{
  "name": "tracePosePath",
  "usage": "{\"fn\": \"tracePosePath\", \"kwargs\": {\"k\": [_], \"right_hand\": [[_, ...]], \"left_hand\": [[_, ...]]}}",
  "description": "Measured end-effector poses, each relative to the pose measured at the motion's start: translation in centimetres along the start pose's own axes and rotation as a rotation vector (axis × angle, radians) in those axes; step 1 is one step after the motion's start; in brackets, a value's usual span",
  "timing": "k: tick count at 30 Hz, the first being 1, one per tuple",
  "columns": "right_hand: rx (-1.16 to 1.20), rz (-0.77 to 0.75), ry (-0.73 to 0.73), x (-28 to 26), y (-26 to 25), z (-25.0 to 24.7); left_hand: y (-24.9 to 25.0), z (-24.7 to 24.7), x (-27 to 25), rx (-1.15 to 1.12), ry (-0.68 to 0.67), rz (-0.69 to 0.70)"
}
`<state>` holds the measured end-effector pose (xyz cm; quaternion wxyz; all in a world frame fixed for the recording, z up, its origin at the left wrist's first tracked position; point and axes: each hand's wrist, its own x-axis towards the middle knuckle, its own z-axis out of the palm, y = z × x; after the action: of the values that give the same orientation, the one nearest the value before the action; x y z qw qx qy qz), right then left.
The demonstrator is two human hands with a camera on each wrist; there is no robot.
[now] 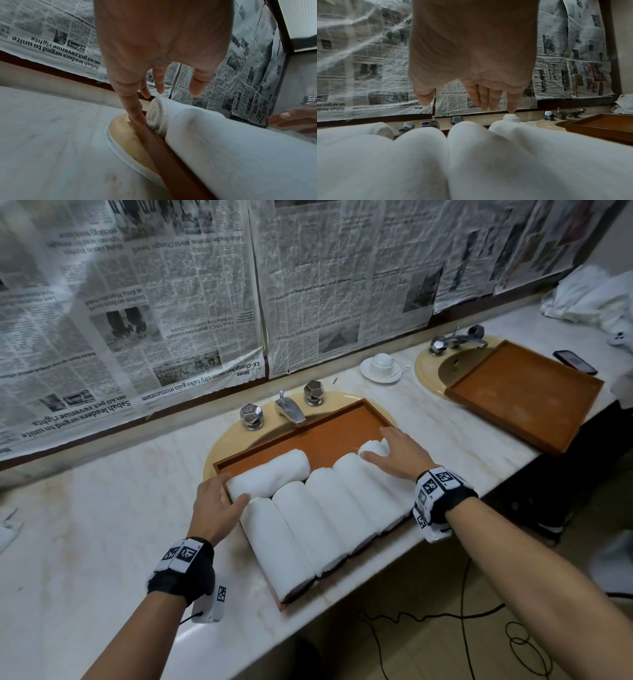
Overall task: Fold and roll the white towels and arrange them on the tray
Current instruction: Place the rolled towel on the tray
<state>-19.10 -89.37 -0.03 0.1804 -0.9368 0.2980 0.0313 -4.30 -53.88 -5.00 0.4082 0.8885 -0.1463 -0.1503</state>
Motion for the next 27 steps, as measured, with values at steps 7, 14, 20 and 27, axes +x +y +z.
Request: {"fn": "tracePosePath", "kwargs": {"k": [7,14,20,27], "right_hand": [[-0.018,-0.092,-0.006,-1.9,-4.1,1.2],[-0.025,-0.296,-0.042,-3.7,-12.8,4.7],[-0.137,-0.295,-0.064,-5.2,-17.9,7.6],[-0.114,-0.26,-0.038,-7.7,-22.6,10.6]], "left_hand": [[-1.5,-2.6,-1.9,-0.021,0.023,0.033],[-5.7,-6.7,-5.9,-0.089,0.006,0.004],[-13.1,-13.0,-10.6,-0.088,0.016,-0.081],[-20.5,-19.4,-14.9,-0.079,0.057,-0.184]]}}
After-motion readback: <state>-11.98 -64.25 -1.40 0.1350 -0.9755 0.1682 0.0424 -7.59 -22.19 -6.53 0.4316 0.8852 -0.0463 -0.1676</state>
